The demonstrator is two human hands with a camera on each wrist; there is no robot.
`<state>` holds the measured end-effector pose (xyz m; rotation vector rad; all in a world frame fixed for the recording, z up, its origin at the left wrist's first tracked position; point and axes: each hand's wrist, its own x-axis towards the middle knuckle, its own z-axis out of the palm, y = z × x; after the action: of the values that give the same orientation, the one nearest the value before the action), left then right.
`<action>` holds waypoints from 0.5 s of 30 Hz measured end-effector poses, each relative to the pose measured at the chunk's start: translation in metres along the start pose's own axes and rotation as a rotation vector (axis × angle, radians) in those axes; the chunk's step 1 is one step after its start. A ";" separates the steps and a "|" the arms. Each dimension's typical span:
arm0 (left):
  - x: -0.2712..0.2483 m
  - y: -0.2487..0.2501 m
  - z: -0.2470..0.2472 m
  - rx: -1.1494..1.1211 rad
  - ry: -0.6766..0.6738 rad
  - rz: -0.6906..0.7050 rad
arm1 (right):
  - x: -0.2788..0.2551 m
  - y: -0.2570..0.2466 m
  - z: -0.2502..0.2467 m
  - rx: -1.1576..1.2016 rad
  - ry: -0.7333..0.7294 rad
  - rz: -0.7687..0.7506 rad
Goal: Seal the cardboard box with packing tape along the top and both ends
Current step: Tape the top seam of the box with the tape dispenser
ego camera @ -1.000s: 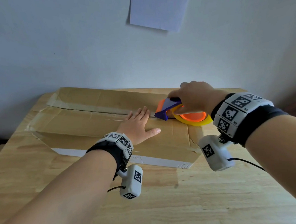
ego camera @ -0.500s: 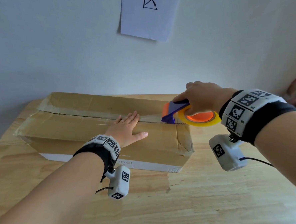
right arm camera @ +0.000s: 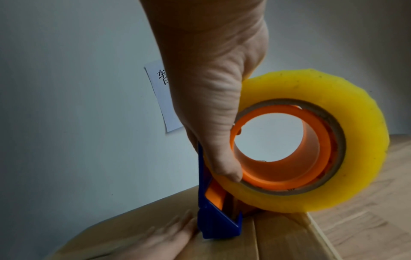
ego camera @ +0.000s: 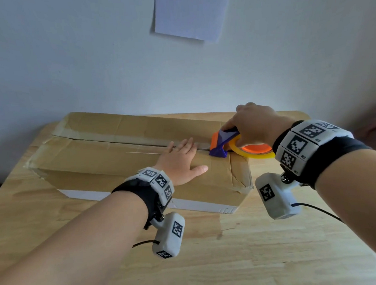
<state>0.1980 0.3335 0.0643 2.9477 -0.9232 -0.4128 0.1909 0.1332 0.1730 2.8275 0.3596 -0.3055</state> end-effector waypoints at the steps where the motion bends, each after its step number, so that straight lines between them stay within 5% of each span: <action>1: 0.003 0.007 0.001 -0.018 0.003 0.019 | 0.000 0.000 0.000 0.000 -0.002 0.002; 10: 0.005 0.001 0.008 -0.025 0.005 0.024 | -0.001 -0.002 -0.007 0.025 -0.010 0.021; 15: -0.017 -0.051 0.001 0.019 -0.030 0.021 | 0.004 -0.035 -0.016 0.066 0.066 -0.006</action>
<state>0.2130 0.3851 0.0626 2.9543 -0.9653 -0.4514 0.1877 0.1716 0.1791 2.9070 0.3792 -0.2302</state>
